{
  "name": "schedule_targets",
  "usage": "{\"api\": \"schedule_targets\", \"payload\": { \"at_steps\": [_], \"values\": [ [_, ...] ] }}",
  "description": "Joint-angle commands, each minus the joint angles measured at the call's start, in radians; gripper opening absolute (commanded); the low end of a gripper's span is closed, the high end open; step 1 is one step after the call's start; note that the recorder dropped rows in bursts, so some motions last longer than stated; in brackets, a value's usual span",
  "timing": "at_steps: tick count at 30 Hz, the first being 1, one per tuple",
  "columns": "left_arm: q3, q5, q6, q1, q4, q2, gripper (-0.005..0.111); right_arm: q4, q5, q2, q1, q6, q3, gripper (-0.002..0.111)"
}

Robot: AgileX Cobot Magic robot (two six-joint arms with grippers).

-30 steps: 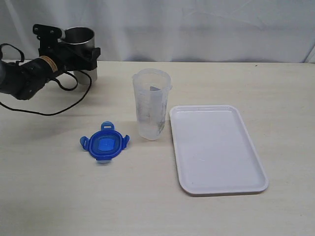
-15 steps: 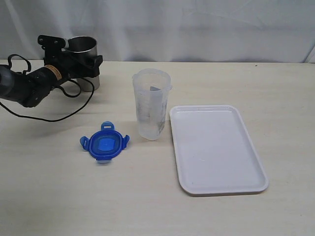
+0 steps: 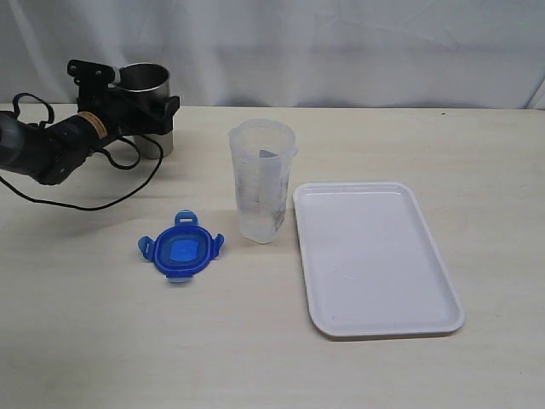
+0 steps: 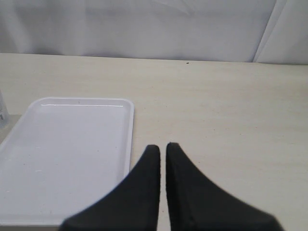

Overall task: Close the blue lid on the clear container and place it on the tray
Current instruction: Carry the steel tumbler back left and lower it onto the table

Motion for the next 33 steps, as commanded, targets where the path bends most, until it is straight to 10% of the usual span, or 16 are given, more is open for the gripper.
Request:
{"api": "schedule_targets", "payload": {
  "at_steps": [1, 33],
  "values": [
    [-0.008, -0.026, -0.006, 0.000, 0.002, -0.010, 0.087, 0.000, 0.003, -0.005, 0.001, 0.003, 0.003, 0.005],
    [0.121, 0.091, 0.004, 0.020, -0.003, -0.062, 0.086, 0.000, 0.003, -0.005, 0.001, 0.003, 0.003, 0.005]
  ]
}}
